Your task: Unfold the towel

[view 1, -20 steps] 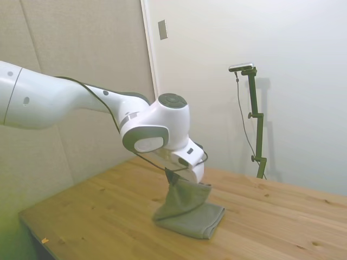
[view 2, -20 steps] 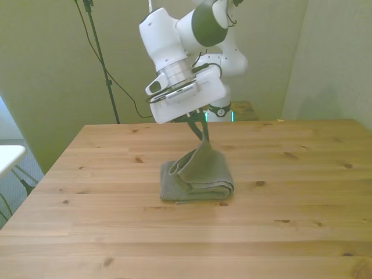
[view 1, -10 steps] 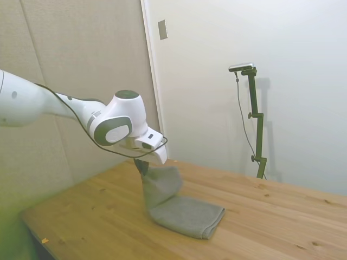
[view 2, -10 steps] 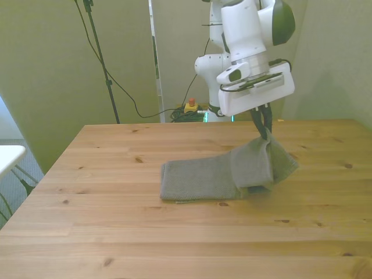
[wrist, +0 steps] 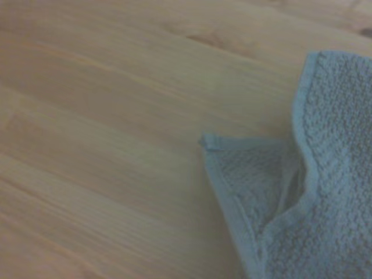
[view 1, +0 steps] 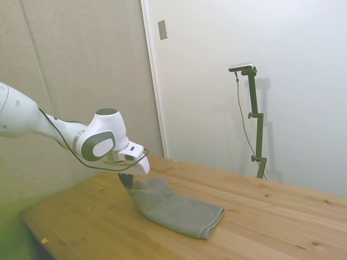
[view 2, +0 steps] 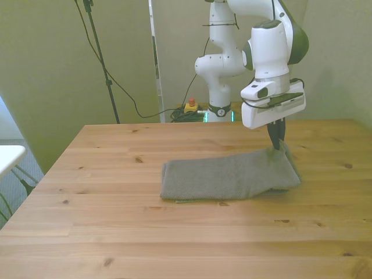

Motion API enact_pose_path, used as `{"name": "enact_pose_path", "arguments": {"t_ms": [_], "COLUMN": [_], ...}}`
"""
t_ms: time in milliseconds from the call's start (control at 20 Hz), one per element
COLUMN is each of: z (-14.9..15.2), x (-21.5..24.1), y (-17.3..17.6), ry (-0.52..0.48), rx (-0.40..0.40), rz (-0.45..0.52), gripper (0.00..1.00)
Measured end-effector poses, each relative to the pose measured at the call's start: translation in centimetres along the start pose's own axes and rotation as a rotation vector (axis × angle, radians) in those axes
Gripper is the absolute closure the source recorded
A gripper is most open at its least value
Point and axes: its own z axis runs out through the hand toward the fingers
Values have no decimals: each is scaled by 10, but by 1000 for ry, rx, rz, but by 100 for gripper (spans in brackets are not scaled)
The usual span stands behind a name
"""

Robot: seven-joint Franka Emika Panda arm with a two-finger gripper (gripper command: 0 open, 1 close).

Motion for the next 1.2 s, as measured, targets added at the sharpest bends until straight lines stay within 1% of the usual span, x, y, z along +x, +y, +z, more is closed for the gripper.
{"name": "enact_pose_path", "arguments": {"t_ms": [200,500,550,750,950,1050,1200], "z": [12,11,10,-3,-33,-48,-74], "x": [-16,-12,-9,1,-19,-37,-62], "y": [-10,-3,0,12,11,12,20], "ry": [-13,-1,16,87,125,131,147], "rx": [-5,-17,-45,-179,-292,-318,-338], "rz": [-33,-23,-3,135,302,356,383], "gripper": [0,0,0,0,0,0,0]}}
